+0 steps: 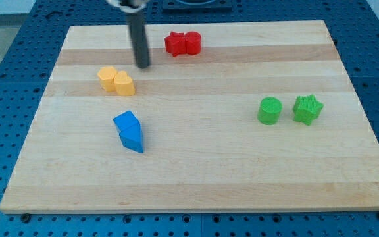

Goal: Push the yellow hexagon and yellow heart right and down

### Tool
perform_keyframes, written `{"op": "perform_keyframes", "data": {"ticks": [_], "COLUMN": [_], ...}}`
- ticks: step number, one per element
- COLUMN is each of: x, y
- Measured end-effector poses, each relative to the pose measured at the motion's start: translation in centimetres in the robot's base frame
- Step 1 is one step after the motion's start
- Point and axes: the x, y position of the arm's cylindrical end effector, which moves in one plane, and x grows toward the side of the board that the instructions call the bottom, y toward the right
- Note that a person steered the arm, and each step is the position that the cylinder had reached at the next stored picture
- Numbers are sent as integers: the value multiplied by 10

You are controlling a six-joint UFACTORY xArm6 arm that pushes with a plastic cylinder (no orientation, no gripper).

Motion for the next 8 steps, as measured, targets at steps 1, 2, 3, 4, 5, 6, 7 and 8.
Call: {"op": "perform_keyframes", "data": {"ticks": [1,2,3,4,5,6,7,8], "x": [0,18,43,53,55,55,55,56], "y": [-60,-69,-58,-38,-32,-17,3,26]}}
